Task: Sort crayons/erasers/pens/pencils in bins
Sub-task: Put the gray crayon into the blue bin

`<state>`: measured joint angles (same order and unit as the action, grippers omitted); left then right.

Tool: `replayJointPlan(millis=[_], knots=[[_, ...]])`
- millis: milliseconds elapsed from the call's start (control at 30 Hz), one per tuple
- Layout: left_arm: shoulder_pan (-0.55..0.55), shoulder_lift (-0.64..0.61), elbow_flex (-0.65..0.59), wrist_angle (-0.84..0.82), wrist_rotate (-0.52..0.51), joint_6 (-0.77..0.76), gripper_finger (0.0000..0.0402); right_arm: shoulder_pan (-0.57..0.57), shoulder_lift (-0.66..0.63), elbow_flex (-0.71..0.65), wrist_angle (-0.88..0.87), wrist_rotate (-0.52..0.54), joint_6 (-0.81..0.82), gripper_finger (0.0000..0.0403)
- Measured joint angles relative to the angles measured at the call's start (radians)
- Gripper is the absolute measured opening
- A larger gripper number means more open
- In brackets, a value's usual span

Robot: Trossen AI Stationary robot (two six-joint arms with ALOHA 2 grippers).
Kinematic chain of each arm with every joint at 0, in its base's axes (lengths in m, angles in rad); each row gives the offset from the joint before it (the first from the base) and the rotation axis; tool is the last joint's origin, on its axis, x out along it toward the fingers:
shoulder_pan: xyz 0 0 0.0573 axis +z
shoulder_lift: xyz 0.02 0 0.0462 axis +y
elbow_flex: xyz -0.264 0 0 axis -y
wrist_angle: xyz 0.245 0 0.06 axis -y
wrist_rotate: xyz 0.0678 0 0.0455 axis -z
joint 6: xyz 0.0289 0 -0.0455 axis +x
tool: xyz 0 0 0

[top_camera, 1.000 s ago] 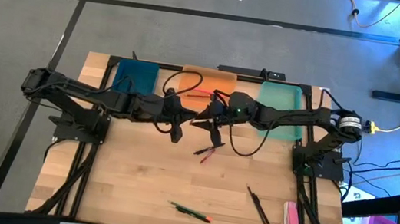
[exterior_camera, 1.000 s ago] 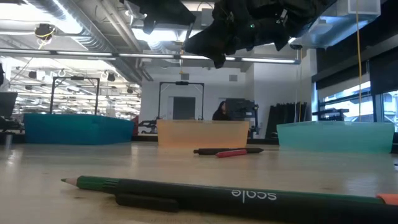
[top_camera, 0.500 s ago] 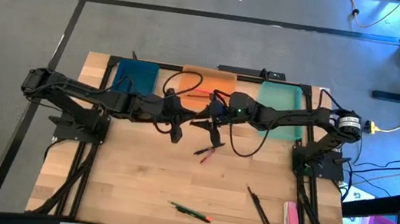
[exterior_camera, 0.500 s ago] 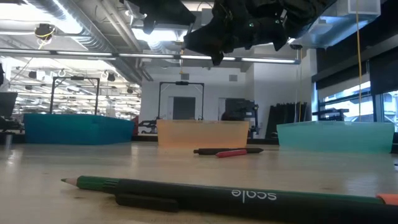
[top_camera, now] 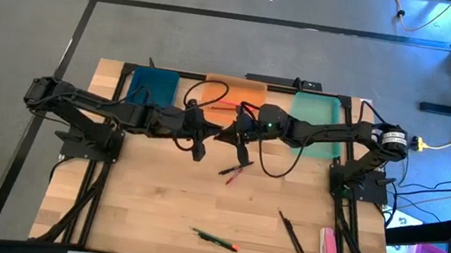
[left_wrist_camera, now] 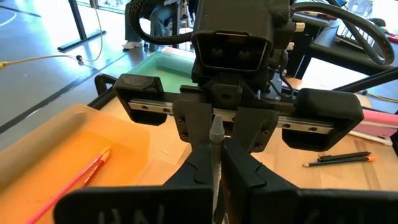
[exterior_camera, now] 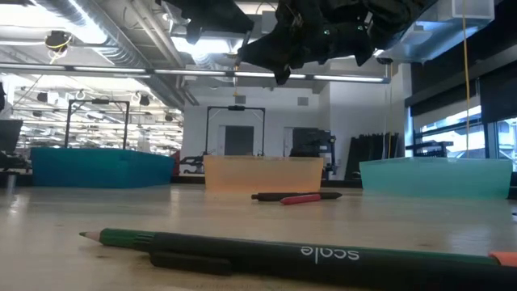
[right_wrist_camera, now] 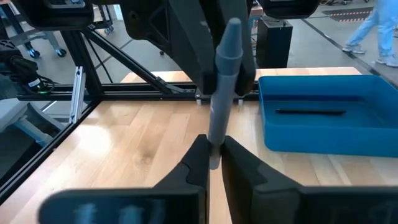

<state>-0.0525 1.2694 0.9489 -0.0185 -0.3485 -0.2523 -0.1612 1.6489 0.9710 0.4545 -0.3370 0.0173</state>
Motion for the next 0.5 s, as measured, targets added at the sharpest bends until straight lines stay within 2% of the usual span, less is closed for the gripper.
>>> replayJointPlan(millis=[233, 500], knots=[[0.0, 0.0, 0.0, 0.001, -0.005, 0.001, 0.0002, 0.0, 0.0, 0.0, 0.001, -0.01, 0.0, 0.0034], [0.0, 0.0, 0.0, 0.006, -0.033, 0.001, 0.0046, -0.001, 0.0, 0.0, 0.002, -0.02, -0.001, 0.0031]])
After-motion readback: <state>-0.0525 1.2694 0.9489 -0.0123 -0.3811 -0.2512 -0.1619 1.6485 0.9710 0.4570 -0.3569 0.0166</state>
